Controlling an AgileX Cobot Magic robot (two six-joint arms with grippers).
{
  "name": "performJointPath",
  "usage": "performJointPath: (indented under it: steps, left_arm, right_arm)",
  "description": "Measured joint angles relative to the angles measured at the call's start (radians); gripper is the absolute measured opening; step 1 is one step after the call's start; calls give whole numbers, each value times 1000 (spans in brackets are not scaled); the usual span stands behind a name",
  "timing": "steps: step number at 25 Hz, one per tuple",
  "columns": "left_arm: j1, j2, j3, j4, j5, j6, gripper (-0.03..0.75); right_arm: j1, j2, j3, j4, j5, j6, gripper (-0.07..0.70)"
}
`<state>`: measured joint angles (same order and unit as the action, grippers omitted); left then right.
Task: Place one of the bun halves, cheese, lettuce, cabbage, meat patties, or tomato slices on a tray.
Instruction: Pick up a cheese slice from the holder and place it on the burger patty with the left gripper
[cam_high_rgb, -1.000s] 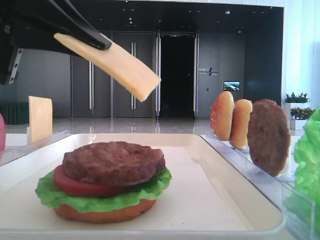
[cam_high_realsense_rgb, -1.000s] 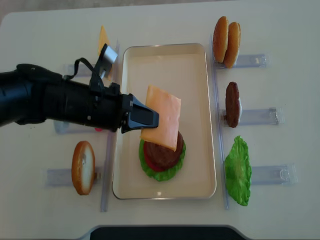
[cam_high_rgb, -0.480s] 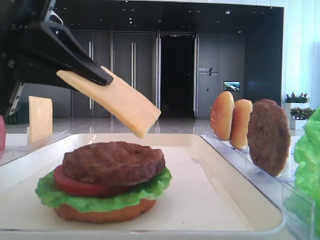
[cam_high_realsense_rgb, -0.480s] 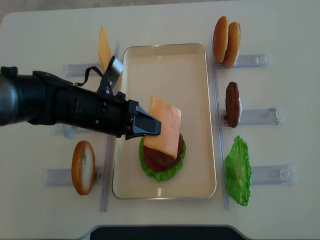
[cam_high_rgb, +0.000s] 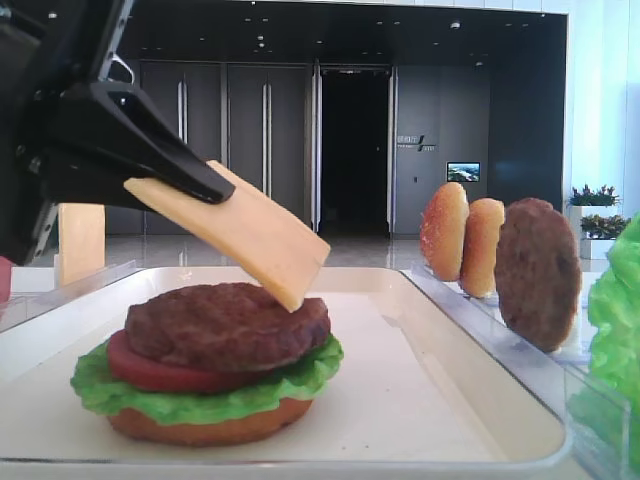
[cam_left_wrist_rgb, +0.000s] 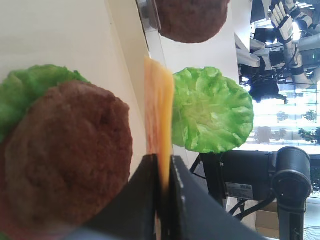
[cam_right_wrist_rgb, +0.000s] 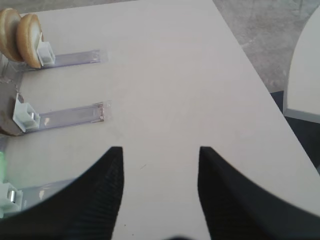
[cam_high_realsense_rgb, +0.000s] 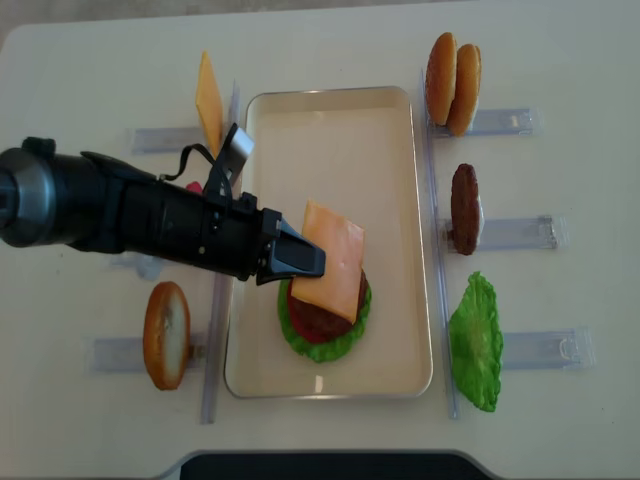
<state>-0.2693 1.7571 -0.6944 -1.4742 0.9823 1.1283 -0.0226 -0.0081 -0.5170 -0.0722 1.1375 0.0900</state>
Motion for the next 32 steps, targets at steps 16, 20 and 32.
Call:
performJointPath:
  steps: [16,20,32]
  left_arm:
    - [0,31,-2,-34,14,50,26]
    - [0,45,-2,-35,14,61,26]
    - [0,87,-2,-46,22,82,26]
  right_arm:
    - [0,0,0,0,0,0,359]
    - [0,0,0,0,0,0,359]
    - [0,0,0,0,1,0,359]
